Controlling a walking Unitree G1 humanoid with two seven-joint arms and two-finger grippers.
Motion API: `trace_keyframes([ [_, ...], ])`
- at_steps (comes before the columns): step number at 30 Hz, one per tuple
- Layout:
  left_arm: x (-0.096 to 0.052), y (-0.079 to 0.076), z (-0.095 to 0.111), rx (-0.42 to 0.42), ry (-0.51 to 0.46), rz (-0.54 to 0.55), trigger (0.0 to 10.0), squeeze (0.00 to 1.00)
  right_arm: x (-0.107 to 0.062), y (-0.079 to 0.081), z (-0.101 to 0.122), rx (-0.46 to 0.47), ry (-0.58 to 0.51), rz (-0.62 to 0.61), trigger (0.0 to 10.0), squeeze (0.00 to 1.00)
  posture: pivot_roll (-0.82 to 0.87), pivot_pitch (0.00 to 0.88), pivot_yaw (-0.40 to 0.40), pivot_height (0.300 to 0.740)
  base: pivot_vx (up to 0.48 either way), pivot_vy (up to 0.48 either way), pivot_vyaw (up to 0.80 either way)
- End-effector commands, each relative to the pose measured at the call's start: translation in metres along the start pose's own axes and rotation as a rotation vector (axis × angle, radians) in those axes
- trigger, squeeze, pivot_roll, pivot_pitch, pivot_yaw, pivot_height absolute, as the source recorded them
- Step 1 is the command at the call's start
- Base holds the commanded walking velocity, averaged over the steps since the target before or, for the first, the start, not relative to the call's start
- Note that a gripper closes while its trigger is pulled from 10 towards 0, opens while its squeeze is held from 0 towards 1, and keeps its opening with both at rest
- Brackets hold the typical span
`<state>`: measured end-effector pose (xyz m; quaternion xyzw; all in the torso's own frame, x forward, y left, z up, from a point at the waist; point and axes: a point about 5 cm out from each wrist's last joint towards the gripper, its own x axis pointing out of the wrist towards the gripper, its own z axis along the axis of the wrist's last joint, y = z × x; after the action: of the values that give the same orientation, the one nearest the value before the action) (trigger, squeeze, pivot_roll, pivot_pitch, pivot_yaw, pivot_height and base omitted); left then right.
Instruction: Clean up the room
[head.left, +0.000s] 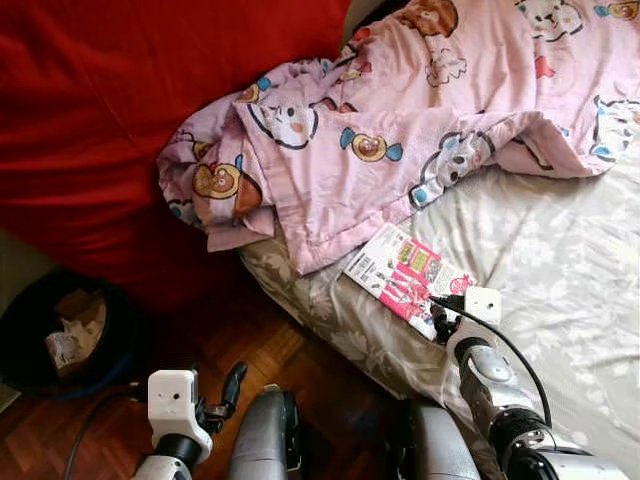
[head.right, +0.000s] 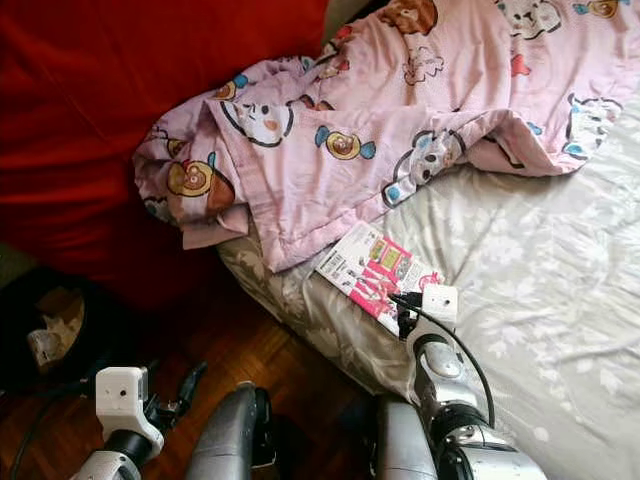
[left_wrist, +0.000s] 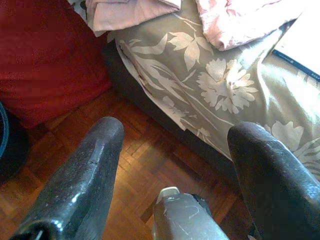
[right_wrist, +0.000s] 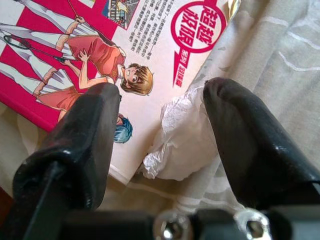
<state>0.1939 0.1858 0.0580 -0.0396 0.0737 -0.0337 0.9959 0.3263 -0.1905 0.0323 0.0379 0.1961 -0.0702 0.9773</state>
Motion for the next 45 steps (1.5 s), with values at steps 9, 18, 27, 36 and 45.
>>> trace_keyframes([
  [9,-0.012,0.006,-0.009,-0.006,0.064,0.015,10.0,0.0,-0.005,-0.007,-0.02,-0.007,0.08,-0.042,10.0,0.0,0.12,0.396,0.116,0.653,0.0,0.0,0.0],
  [18,-0.015,0.008,-0.009,-0.001,0.073,0.015,10.0,0.0,-0.006,-0.004,-0.024,0.001,0.094,-0.033,4.9,0.0,0.12,0.404,0.126,0.653,0.0,0.0,0.0],
  [27,-0.017,0.008,-0.011,0.002,0.09,0.012,10.0,0.0,-0.007,-0.004,-0.027,0.005,0.107,-0.042,0.0,0.0,0.12,0.403,0.131,0.653,0.0,0.0,0.0],
  [36,-0.02,0.006,-0.01,0.002,0.097,0.01,10.0,0.0,-0.01,-0.009,-0.033,0.006,0.122,-0.065,0.0,0.0,0.12,0.405,0.135,0.653,0.0,0.0,0.0],
  [45,-0.018,0.005,-0.008,0.005,0.094,0.011,10.0,0.0,-0.01,-0.009,-0.033,0.018,0.112,-0.065,0.0,0.0,0.11,0.384,0.13,0.653,0.0,0.0,0.0],
])
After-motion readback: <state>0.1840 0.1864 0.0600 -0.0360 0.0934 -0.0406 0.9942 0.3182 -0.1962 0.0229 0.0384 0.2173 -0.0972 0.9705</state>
